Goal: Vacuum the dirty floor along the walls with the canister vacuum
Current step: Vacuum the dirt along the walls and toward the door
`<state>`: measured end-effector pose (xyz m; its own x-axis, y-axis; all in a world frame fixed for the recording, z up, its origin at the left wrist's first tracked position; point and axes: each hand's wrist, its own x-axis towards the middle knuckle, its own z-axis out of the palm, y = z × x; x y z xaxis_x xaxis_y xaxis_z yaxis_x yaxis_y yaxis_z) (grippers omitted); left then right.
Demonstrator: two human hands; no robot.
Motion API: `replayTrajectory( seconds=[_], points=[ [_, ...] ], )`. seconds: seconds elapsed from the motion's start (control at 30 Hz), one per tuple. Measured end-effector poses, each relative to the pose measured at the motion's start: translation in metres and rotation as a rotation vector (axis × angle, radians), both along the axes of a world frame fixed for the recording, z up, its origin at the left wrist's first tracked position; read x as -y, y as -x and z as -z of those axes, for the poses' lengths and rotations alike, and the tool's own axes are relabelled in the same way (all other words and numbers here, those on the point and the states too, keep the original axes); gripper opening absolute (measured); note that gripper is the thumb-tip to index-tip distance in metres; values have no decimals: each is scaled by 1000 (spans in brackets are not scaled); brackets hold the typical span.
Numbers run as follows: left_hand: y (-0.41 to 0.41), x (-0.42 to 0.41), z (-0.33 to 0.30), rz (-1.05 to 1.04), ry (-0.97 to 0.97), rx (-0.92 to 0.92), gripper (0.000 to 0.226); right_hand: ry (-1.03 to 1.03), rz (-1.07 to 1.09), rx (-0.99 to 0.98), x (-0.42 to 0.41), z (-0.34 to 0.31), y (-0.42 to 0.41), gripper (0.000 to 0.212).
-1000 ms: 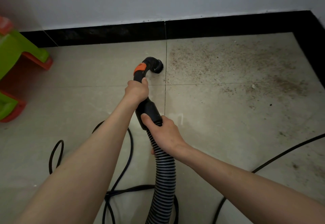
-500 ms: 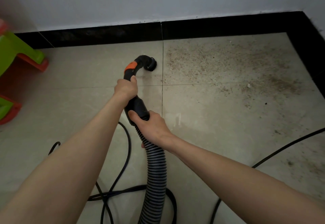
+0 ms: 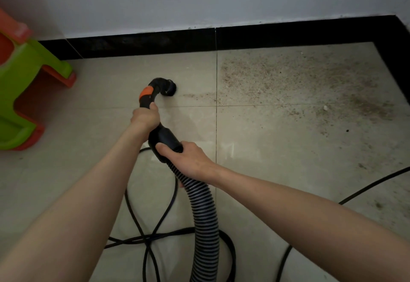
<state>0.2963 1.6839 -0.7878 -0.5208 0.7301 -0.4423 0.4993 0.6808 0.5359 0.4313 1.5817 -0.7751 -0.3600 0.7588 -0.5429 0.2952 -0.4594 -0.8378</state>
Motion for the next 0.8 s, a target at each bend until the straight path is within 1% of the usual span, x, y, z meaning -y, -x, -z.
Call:
replayTrajectory(
  seconds=[0.1,0.2,0.47,0.63,0.8],
  points=[
    [-8,7,2,16,10,13,60,4,42,-4,14,0,-5,49],
    [-15,9,2,53,21,19,60,9,99,-20,23,-3,-9,45],
    [-43,12,-3,120,9,82,60,5,181,15,32,-10,-27,47],
    [-66,15,-3,165,7,101,60,16,209,20,39,-10,-44,41],
    [-81,18,-6,206,7,125,57,14,240,29,43,-10,-53,46]
  ],
)
